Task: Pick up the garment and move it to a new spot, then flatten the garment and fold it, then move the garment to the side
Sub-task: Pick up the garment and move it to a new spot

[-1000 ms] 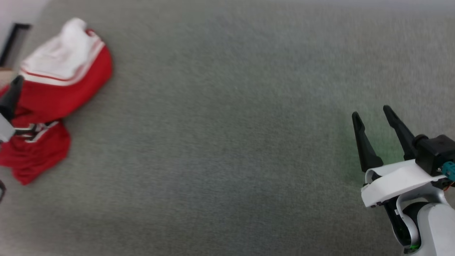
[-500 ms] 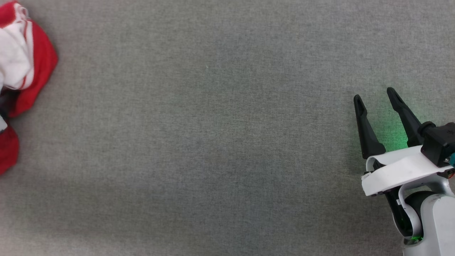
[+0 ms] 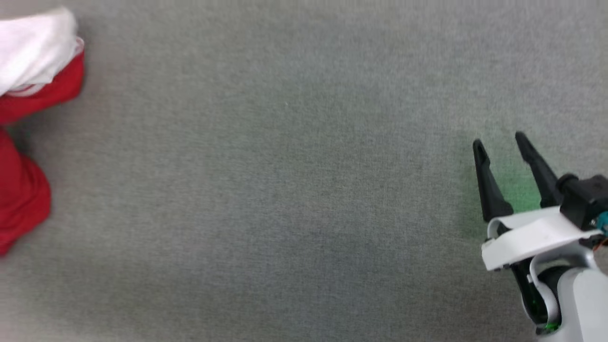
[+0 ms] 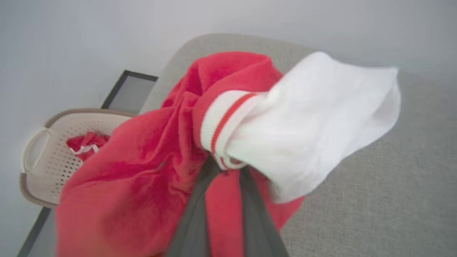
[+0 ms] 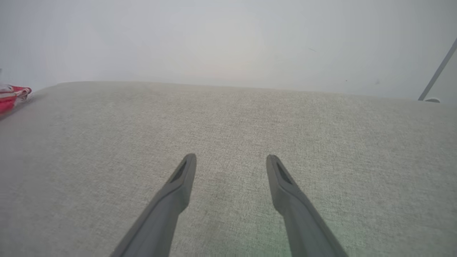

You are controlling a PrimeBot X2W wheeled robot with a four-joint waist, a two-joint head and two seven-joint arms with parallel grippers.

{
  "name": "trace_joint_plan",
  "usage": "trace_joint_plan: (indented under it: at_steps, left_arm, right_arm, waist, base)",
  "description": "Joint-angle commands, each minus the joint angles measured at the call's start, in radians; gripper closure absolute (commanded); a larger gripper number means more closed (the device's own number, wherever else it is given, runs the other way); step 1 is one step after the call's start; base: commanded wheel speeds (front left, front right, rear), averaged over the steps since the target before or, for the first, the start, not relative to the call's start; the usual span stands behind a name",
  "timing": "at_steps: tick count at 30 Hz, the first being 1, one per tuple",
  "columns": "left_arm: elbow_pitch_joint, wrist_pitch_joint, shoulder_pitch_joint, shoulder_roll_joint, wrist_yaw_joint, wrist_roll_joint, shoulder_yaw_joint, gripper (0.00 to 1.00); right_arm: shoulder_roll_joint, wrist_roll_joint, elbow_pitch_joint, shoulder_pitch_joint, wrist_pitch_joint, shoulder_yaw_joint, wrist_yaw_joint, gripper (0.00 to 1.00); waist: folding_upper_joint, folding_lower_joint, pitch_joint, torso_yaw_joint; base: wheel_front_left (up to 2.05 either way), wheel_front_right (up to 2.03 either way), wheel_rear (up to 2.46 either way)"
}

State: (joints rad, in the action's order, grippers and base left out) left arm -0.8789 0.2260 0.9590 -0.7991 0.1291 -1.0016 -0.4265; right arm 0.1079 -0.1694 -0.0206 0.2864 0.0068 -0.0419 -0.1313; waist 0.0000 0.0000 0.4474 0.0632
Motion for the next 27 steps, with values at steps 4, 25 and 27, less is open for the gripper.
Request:
trace_joint_plan:
  at_steps: [4,25,27]
  left_arm:
    - [0.076,-0.082,0.025,-0.056,0.002,0.018,-0.035,1.00]
    - [0.599,0.071,-0.042,-0.207,-0.099,-0.024,-0.077,1.00]
    - [0.676,0.086,-0.078,-0.216,-0.121,-0.052,-0.068,1.00]
  right_arm:
    - [-0.009,-0.019,0.032,-0.044,-0.024,0.009,0.001,0.00]
    - [-0.019,-0.083,0.089,-0.157,-0.076,0.048,0.001,0.00]
    - [-0.021,-0.083,0.088,-0.163,-0.080,0.061,0.001,0.00]
  waist:
    - [0.0000,0.0000,-0.128,0.042]
    - [0.0000,0.0000,-0.398,0.000]
    - [0.0000,0.0000,-0.405,-0.024]
  base:
    - [0.00,0.00,0.00]
    - [0.00,0.00,0.00]
    - [0.00,0.00,0.00]
